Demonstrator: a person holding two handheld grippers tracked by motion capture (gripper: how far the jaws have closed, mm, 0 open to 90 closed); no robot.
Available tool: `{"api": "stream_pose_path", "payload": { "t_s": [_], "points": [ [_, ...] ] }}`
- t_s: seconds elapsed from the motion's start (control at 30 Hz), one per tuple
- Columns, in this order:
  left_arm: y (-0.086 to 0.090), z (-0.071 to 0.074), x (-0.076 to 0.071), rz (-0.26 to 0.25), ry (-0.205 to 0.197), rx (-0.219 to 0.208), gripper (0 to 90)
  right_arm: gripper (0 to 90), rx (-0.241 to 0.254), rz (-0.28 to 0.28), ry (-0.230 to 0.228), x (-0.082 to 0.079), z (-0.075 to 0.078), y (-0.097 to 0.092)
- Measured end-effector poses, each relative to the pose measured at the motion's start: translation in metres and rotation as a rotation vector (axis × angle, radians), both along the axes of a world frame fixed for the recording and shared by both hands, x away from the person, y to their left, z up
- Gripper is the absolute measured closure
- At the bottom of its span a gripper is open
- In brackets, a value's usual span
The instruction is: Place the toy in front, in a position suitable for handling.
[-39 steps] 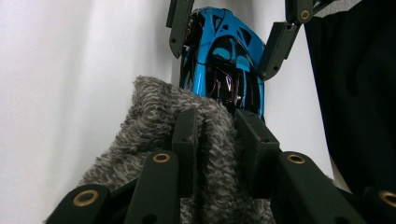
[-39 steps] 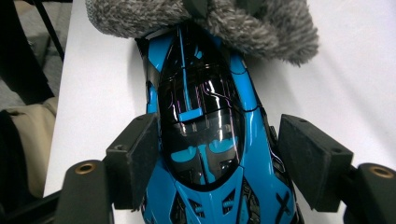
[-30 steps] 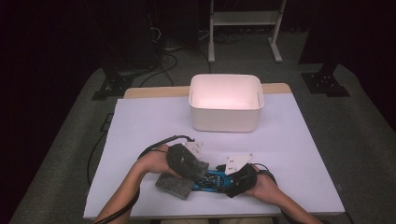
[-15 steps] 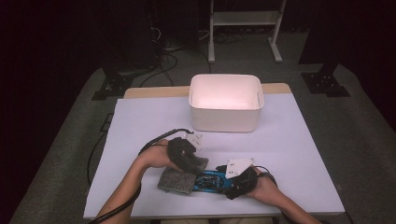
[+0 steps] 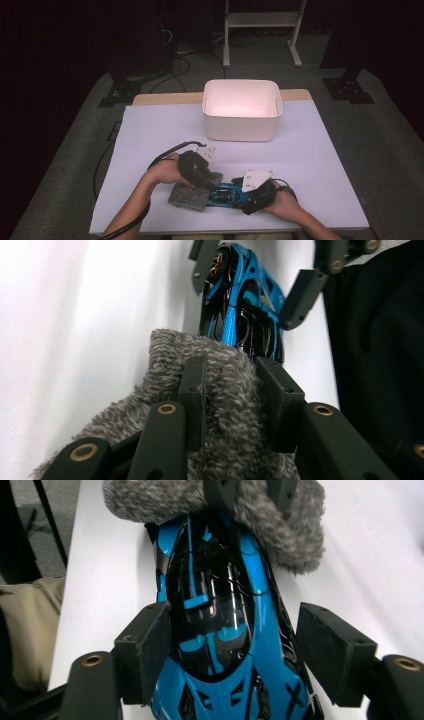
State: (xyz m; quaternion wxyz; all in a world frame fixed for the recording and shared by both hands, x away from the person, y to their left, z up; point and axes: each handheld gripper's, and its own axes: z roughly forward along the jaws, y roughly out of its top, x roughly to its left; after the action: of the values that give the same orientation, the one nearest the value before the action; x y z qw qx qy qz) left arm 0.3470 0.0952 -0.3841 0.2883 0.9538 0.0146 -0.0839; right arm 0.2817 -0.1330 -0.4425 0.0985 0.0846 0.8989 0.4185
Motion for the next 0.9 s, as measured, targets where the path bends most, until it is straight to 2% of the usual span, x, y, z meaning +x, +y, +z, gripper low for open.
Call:
{"api": "stream_pose_path", "payload": {
  "t_s": [0.23, 0.43, 0.6, 0.7, 0.8, 0.83, 0.9],
  "points": [
    [0.003, 0.004, -0.01, -0.008, -0.011, -0.02, 66.8, 28.3, -0.001, 0.017, 0.035, 0.002, 0.001, 0.001],
    [0.007, 0.008, -0.02, -0.029, -0.009, -0.041, 67.2, 30.0, 0.026, 0.034, 0.111, 0.004, 0.005, 0.0],
    [0.009, 0.01, -0.028, -0.057, 0.007, -0.05, 67.5, 32.3, 0.009, 0.07, 0.147, 0.002, 0.004, 0.006],
    [0.01, 0.01, -0.035, -0.069, 0.008, -0.051, 67.6, 38.7, 0.002, 0.106, 0.162, 0.0, 0.003, 0.009],
    [0.01, 0.01, -0.04, -0.069, -0.01, -0.055, 67.6, 45.9, -0.001, 0.127, 0.195, -0.001, 0.001, 0.013],
    [0.011, 0.01, -0.042, -0.058, -0.042, -0.057, 68.4, 50.8, -0.001, 0.136, 0.202, -0.002, 0.0, 0.014],
    [0.011, 0.01, -0.043, -0.024, -0.055, -0.063, 70.6, 53.3, -0.006, 0.146, 0.204, -0.002, -0.002, 0.016]
  ]
}}
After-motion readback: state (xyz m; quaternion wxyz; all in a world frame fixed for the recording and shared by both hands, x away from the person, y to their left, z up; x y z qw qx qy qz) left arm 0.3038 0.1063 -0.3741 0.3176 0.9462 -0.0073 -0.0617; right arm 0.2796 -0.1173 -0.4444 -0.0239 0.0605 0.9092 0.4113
